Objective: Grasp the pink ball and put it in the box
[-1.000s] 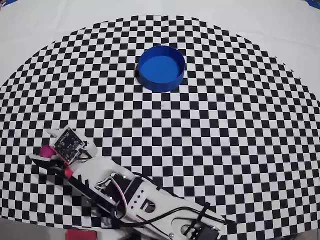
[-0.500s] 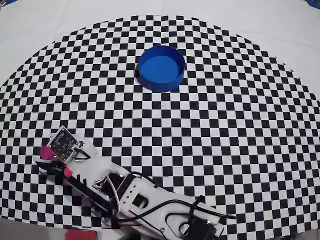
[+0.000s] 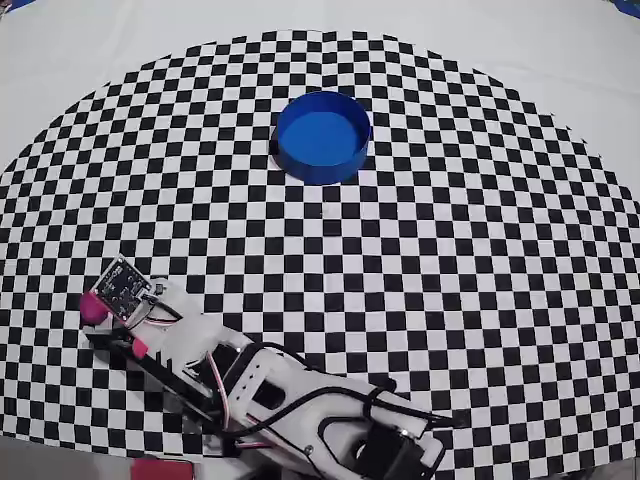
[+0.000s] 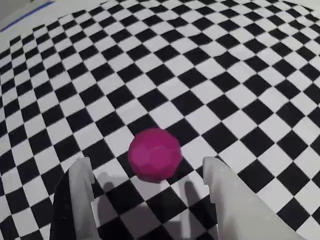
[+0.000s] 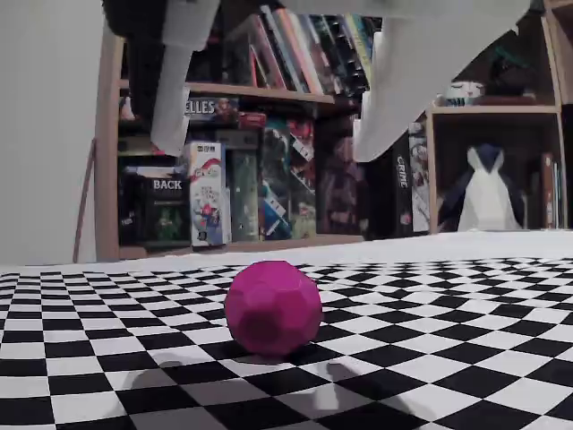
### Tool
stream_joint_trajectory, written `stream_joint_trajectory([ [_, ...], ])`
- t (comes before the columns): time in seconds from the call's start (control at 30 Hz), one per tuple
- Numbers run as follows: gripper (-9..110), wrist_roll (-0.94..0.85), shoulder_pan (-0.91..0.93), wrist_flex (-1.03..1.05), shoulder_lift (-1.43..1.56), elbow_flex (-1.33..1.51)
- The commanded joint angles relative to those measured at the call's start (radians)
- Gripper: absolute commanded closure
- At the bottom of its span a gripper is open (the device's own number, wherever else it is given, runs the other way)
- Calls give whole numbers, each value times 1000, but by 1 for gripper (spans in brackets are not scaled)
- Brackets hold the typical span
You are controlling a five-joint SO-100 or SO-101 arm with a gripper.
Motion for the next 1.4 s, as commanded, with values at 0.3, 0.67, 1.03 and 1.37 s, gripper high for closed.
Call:
stream_joint_trajectory([
  [0.3, 76, -11, 2, -14, -150, -143],
  [0.67, 76, -11, 25, -14, -209, -175],
  [1.03, 76, -11, 49, -14, -270, -199],
  [1.37, 76, -11, 52, -15, -348, -256],
])
